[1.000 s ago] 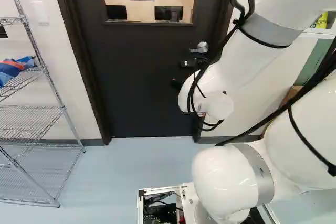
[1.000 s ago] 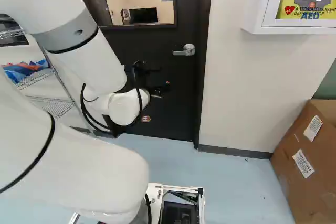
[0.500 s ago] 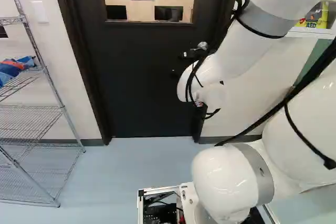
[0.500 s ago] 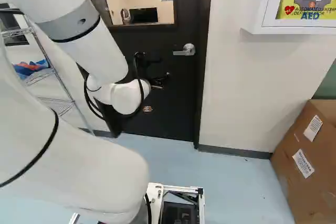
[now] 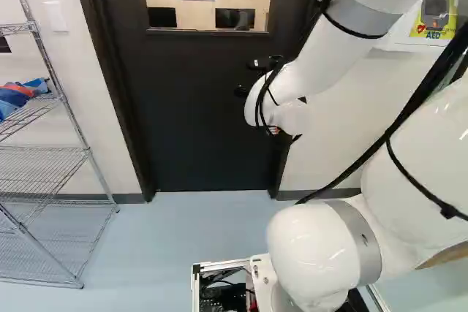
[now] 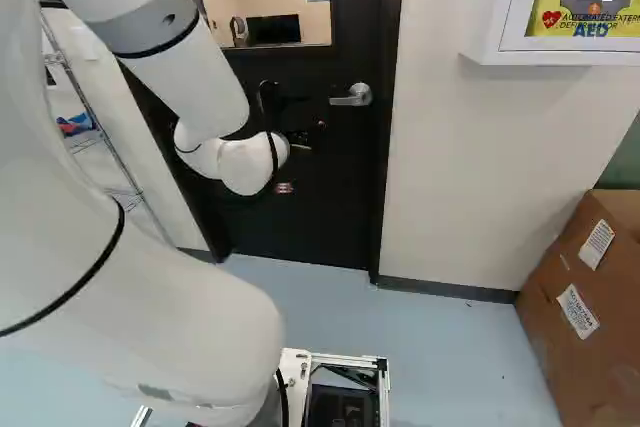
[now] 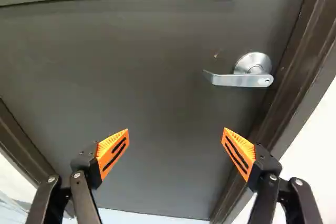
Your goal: Open the door and move inside
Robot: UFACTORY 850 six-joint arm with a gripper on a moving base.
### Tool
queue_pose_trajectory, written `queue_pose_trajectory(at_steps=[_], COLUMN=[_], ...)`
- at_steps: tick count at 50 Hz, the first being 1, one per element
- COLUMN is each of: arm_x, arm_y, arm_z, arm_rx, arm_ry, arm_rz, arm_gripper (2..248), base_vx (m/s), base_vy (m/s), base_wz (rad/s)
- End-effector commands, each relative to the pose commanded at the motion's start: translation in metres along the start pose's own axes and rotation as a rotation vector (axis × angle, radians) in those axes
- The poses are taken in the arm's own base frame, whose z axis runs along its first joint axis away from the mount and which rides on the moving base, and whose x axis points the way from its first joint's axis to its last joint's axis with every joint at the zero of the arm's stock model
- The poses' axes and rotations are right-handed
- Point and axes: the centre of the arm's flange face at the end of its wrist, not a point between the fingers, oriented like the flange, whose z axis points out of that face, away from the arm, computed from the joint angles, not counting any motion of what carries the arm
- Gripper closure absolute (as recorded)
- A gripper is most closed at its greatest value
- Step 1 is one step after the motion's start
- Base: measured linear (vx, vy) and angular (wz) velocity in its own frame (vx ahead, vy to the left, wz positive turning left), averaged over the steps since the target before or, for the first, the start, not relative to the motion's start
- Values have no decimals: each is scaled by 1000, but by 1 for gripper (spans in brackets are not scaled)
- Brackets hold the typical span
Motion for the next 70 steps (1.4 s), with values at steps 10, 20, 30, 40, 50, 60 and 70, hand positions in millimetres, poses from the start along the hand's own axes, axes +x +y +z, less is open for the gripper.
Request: queue_pose_trajectory(at_steps=[10, 20, 30, 40, 50, 60, 70], arm_x=[13, 26, 39, 52, 65, 79, 85], arm_y=[0, 0, 0, 1, 5, 10, 13], arm_z=[13, 25, 37, 49, 65, 83, 102], arm_rx=[0, 0, 0, -1, -10, -23, -27], arm_ry=[23, 47, 69, 90, 112, 133, 139], arm_rz=[0, 0, 0, 0, 1, 2, 2], arm_gripper=[3, 3, 3, 3, 3, 3, 3], base_vx=[0, 0, 0, 0, 0, 0, 0], base_vy=[0, 0, 0, 0, 0, 0, 0], base_wz=[0, 0, 0, 0, 0, 0, 0])
